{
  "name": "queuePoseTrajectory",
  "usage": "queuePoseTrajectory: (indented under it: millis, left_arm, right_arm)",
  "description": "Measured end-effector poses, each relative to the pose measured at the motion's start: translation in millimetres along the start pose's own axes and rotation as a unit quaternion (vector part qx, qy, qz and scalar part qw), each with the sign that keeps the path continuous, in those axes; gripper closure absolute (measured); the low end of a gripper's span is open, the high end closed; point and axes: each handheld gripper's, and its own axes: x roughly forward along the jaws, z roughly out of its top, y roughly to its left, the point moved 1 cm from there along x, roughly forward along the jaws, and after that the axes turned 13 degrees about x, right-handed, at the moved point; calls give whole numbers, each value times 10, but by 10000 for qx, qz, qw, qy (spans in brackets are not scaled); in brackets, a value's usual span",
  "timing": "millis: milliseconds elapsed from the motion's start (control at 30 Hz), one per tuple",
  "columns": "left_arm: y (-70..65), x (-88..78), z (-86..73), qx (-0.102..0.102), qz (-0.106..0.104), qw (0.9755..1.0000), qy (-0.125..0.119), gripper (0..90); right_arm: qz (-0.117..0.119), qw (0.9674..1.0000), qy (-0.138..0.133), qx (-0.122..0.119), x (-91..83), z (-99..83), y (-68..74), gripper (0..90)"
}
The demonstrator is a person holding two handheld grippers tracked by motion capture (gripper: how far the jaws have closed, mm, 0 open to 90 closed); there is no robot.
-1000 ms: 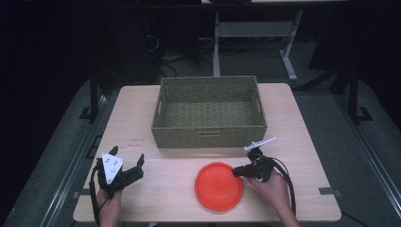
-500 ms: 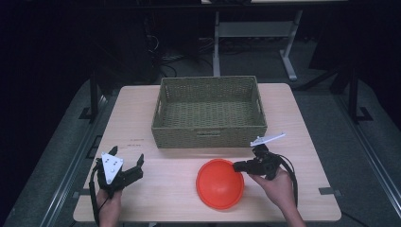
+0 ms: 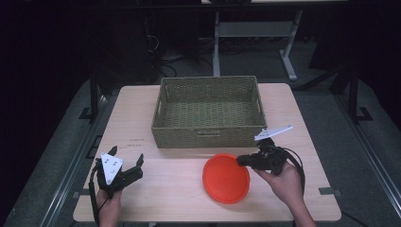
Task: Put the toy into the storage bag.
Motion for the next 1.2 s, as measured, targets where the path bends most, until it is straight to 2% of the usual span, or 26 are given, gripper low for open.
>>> queuePoseTrajectory:
  millis: [567,967,1167,1200]
  left_arm:
    - [10,5,-2,-24,16,10000,-30,127]
    - [19,13,-4,-101,45,9999,-28,128]
    - [41,17,-9,-32,52,10000,25,127]
    - [37,21,-8,-99,64,9999,-15,127]
  right_arm:
    - [-308,9988,-20,-370,-263,304,155,823]
    - [-532,9978,-69,-398,-521,562,156,823]
    - [-644,9968,-103,-454,-626,730,172,823]
    - [-647,9968,-103,-450,-643,757,174,823]
